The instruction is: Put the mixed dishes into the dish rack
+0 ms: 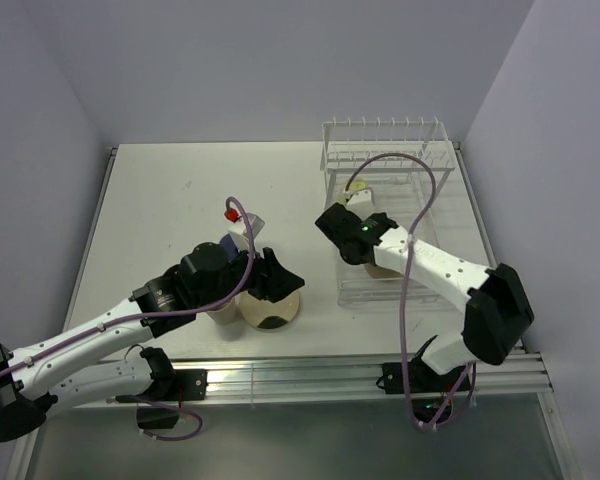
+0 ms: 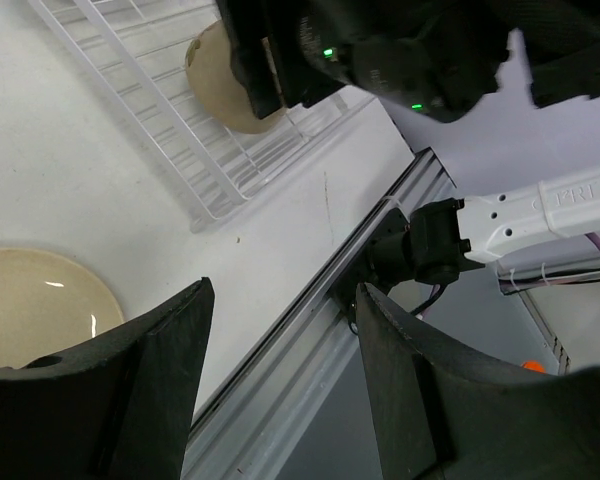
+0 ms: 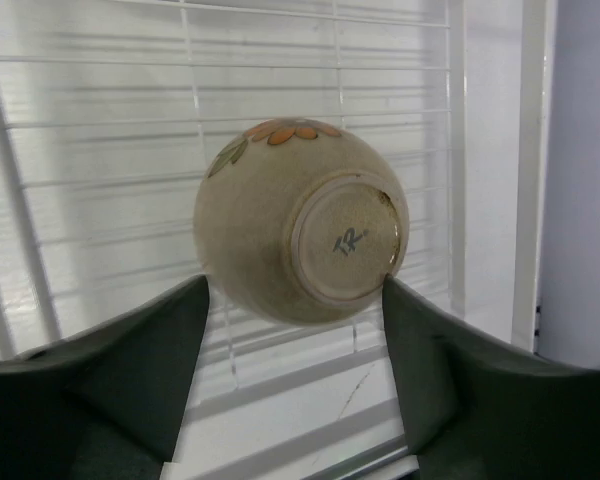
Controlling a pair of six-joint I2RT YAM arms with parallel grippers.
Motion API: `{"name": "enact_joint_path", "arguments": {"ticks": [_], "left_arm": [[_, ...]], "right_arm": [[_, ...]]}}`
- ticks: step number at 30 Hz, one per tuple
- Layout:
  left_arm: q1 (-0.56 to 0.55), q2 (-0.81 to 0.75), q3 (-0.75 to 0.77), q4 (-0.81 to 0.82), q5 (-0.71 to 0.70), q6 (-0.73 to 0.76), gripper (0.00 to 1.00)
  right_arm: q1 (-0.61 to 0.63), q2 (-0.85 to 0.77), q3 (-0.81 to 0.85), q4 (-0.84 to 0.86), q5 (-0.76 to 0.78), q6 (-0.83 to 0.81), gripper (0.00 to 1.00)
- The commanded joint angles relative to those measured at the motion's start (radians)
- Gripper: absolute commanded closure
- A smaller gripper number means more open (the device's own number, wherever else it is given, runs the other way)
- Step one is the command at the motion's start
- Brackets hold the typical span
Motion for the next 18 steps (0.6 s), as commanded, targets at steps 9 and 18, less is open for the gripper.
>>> {"name": "enact_joint_path", "arguments": {"ticks": [9, 18], "left_arm": [[-0.004, -0.002, 0.023, 0.052, 0.022, -0.012, 0.36], [-0.004, -0.002, 0.022, 0.034, 0.011, -0.012, 0.36]], "right_arm": [[-0.028, -0.204, -0.102, 0.005, -0.161, 0.106, 1.0], [-0.033, -0.168, -0.161, 0.028, -0.163, 0.121, 1.0]]}}
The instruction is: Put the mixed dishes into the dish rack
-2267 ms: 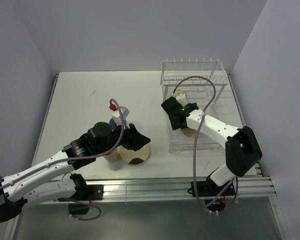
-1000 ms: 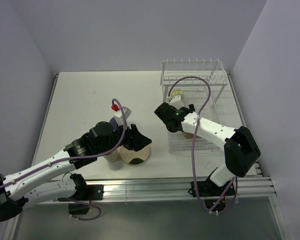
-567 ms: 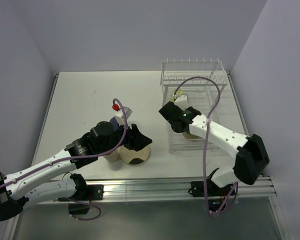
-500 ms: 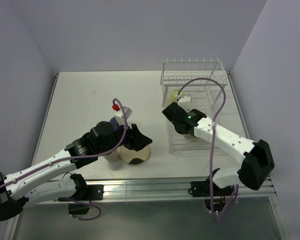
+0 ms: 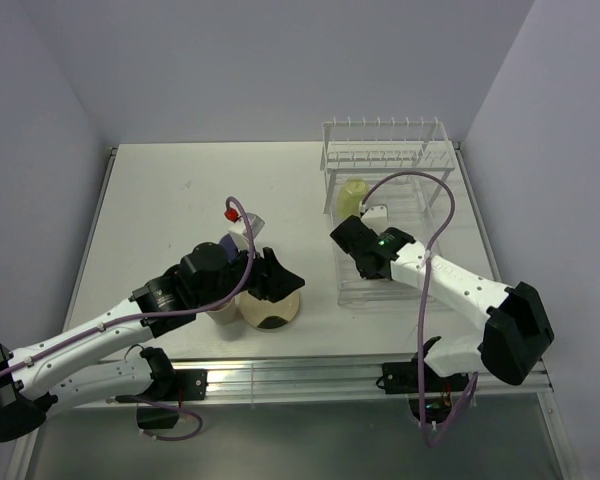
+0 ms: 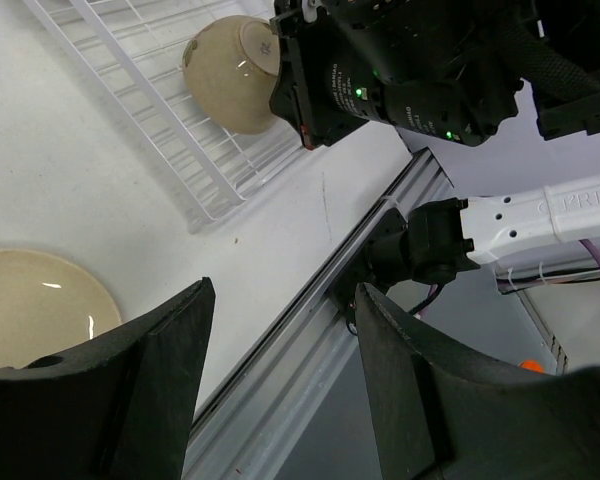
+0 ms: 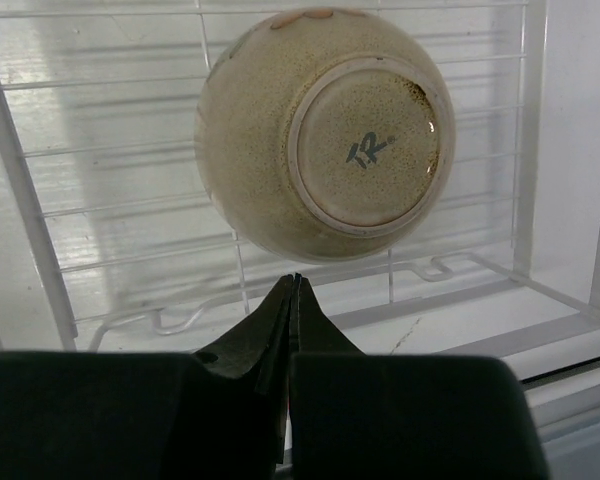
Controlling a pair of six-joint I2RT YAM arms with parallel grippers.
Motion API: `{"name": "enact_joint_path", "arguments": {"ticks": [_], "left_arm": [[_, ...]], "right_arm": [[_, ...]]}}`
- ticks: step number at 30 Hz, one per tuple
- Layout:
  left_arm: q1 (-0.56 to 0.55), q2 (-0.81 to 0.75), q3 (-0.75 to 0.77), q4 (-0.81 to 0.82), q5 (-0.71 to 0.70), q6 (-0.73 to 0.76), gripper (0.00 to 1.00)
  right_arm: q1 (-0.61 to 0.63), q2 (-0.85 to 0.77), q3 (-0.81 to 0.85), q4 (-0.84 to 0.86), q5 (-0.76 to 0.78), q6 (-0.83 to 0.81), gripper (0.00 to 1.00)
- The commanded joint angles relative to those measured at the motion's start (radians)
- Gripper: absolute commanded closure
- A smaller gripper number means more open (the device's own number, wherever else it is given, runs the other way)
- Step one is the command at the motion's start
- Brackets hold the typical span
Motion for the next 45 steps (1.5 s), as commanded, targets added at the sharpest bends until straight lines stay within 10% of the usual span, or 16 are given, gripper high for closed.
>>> {"name": "enact_joint_path", "arguments": {"ticks": [1, 32, 45], "left_arm": [[-0.004, -0.003, 0.022, 0.023, 0.005, -0.009, 0.36], [-0.006, 0.088, -0.11, -0.052, -0.102, -0.097, 0.4], [-0.02, 0.114, -0.008, -0.181, -0.208, -0.091, 0.41]], "right_arm": [[-0.008, 0.019, -0.013, 0.022, 0.014, 0.028, 1.0], [-0.245, 0.284, 0.153, 0.2, 0.112, -0.119, 1.0], [-0.108, -0.006, 0.076, 0.182, 0.068, -0.058, 0.91]]}}
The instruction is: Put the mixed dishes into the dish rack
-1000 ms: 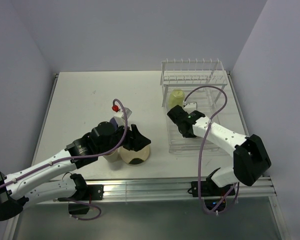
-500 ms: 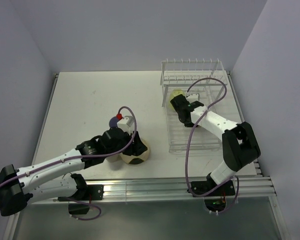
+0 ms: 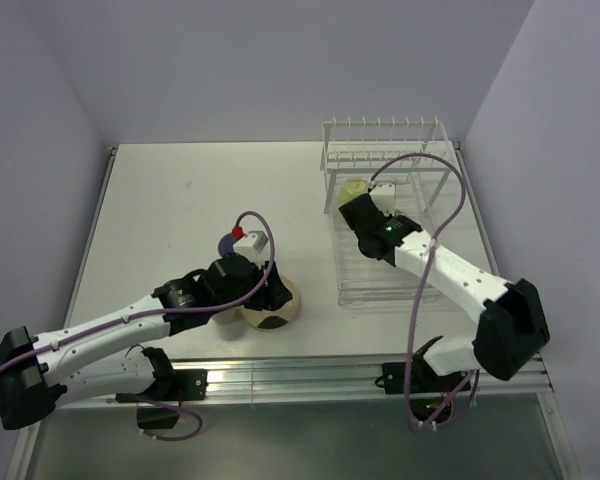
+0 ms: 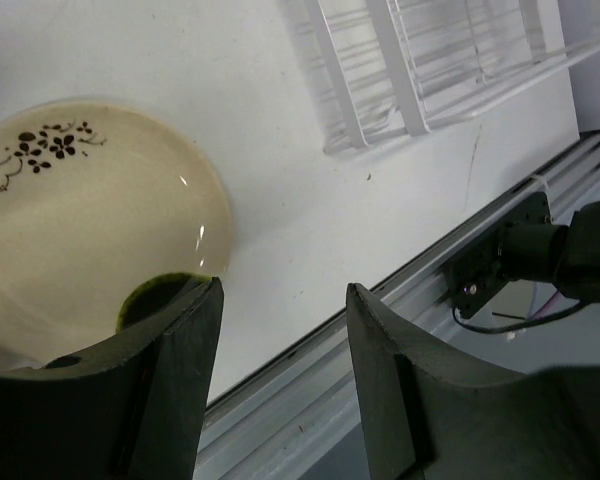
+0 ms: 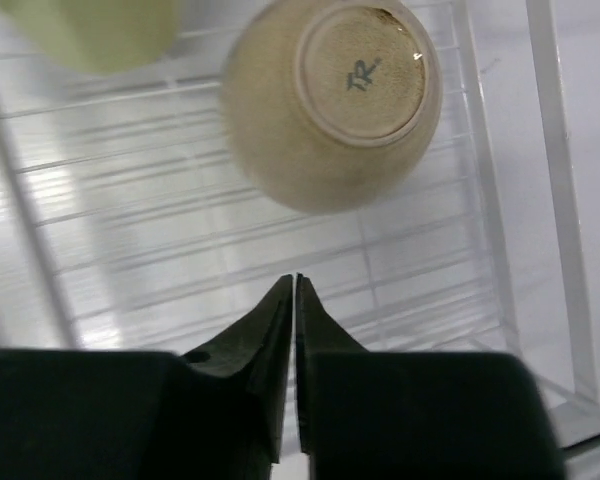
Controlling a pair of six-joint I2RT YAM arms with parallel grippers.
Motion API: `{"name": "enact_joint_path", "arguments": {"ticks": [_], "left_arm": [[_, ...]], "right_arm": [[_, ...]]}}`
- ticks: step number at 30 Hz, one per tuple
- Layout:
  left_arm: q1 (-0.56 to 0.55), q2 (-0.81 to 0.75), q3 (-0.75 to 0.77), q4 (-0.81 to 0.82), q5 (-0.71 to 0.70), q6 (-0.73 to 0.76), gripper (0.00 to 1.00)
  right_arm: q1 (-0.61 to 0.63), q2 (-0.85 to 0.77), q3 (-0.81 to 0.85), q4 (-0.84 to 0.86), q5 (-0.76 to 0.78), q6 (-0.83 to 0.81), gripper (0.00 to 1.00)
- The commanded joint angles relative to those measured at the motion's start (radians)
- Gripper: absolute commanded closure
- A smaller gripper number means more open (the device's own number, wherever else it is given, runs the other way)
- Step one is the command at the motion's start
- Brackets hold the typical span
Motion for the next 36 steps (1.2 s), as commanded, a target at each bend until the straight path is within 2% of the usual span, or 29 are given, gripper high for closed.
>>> {"name": "enact_joint_path", "arguments": {"ticks": [1, 2, 4, 6, 7, 10, 12, 16, 22, 30, 36], "left_arm": [[-0.011, 0.04, 0.104, -0.073, -0.068, 0.018, 0.41], [-0.014, 0.058, 0.117, -0.091, -0.076, 0.019, 0.42], [-0.023, 0.1, 0.129, -0.13, -0.102, 0.013, 0.41], [-0.038, 0.118, 0.118, -0.134, -0.111, -0.01, 0.42], [-0.046, 0.133, 0.102, -0.127, -0.114, -0.017, 0.42], [-0.104, 0.166, 0.085, -0.139, -0.16, -0.057, 0.4], [-0.159, 0.198, 0.091, -0.168, -0.2, -0.093, 0.39], [-0.271, 0.34, 0.169, -0.269, -0.378, -0.157, 0.38], [-0.38, 0.575, 0.313, -0.459, -0.555, -0.277, 0.37], [-0.453, 0.893, 0.532, -0.68, -0.717, -0.364, 0.33], [-0.466, 0.983, 0.571, -0.784, -0.808, -0.427, 0.31]], "right_arm": [[0.063, -0.141, 0.033, -0.072, -0.007, 0.054, 0.85], [0.079, -0.164, 0.049, -0.091, -0.011, 0.062, 0.8], [0.108, -0.206, 0.064, -0.143, -0.027, 0.082, 0.58], [0.137, -0.273, 0.084, -0.174, -0.054, 0.098, 0.45], [0.145, -0.322, 0.089, -0.198, -0.066, 0.102, 0.35], [0.174, -0.423, 0.101, -0.22, -0.12, 0.111, 0.25], [0.192, -0.468, 0.107, -0.229, -0.158, 0.115, 0.25], [0.217, -0.545, 0.113, -0.26, -0.175, 0.122, 0.25], [0.236, -0.634, 0.09, -0.301, -0.178, 0.129, 0.25], [0.236, -0.724, 0.089, -0.332, -0.183, 0.122, 0.25], [0.234, -0.775, 0.069, -0.328, -0.2, 0.114, 0.24]]}}
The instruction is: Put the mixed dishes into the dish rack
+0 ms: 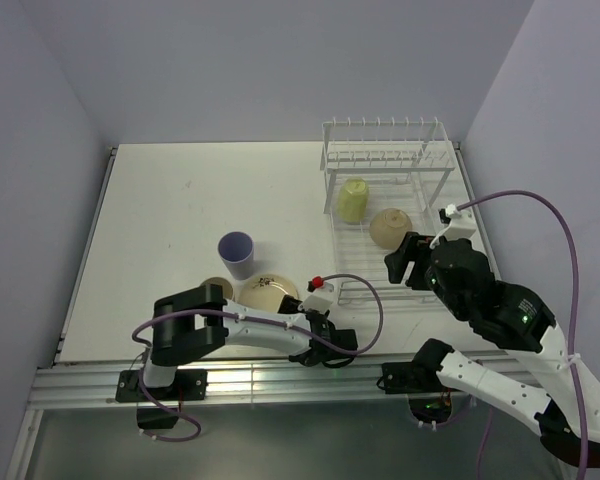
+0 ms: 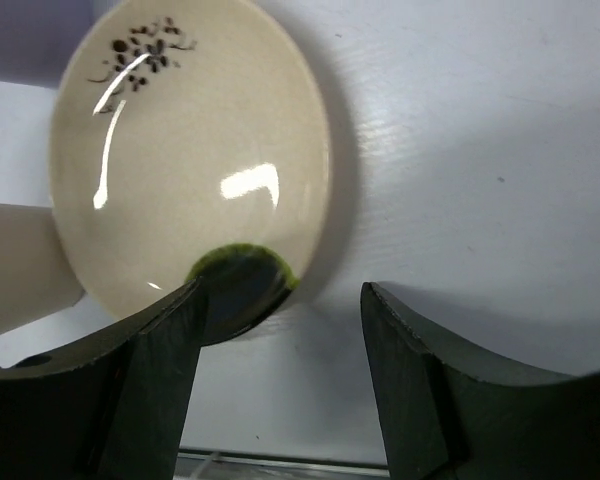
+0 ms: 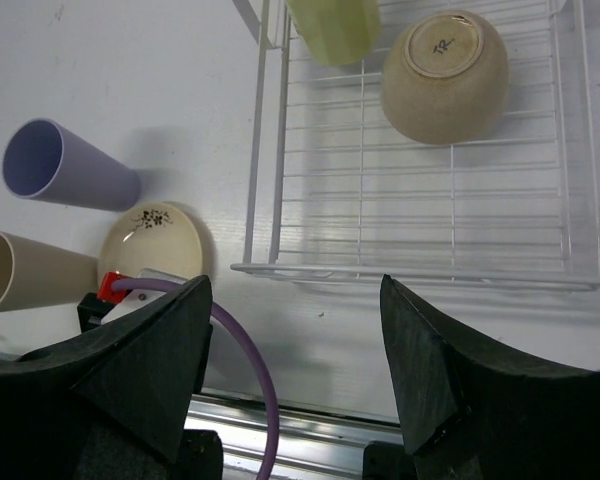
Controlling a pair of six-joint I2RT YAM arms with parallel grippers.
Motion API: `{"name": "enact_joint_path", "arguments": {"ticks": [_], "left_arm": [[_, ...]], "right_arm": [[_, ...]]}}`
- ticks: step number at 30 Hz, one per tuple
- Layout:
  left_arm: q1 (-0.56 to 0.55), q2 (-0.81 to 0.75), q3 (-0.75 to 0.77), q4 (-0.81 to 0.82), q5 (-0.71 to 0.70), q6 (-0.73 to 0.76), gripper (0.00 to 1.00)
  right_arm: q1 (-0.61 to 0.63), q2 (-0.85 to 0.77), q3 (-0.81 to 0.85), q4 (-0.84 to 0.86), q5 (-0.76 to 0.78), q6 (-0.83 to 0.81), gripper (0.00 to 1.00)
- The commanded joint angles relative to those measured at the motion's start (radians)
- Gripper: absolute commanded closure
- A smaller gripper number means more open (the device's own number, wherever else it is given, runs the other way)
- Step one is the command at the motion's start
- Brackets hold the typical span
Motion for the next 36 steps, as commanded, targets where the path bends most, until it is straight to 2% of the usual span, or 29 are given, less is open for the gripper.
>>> {"name": "enact_joint_path", "arguments": {"ticks": [1, 9, 14, 21, 23, 24, 27, 28, 31, 36], "left_arm": [[-0.003, 0.061, 0.015, -0.147, -0.077, -0.092, 0.3], [0.014, 0.128, 0.039, -0.158, -0.104, -0.087, 0.28], [0.037, 0.136, 0.006, -0.097, -0.092, -0.039, 0.35], [0.057, 0.106, -0.055, 0.02, -0.072, 0.038, 0.58], [0.061, 0.095, -0.072, 0.06, -0.067, 0.064, 0.68], [0.063, 0.092, -0.075, 0.072, -0.06, 0.076, 0.77], [0.065, 0.078, -0.081, 0.106, -0.051, 0.099, 0.94], [0.063, 0.073, -0.077, 0.103, -0.048, 0.102, 0.98], [0.06, 0.047, -0.037, 0.063, -0.041, 0.116, 1.0], [0.049, -0.12, 0.046, 0.009, 0.032, 0.174, 1.0]], "right_arm": [[0.007, -0.019, -0.01, 0.001, -0.01, -0.006, 0.24], [0.007, -0.047, -0.021, 0.007, -0.027, -0.008, 0.24], [0.007, -0.07, -0.002, -0.016, -0.025, 0.003, 0.24], [0.007, -0.082, 0.034, -0.057, -0.028, 0.031, 0.24], [0.007, -0.077, 0.042, -0.059, -0.036, 0.037, 0.25], [0.007, -0.068, 0.054, -0.065, -0.038, 0.038, 0.24], [0.007, -0.039, 0.082, -0.06, -0.036, 0.032, 0.25], [0.007, -0.03, 0.088, -0.056, -0.036, 0.021, 0.25], [0.007, 0.022, 0.111, -0.039, -0.048, -0.005, 0.24], [0.005, 0.105, 0.178, -0.008, -0.142, -0.032, 0.24]]}}
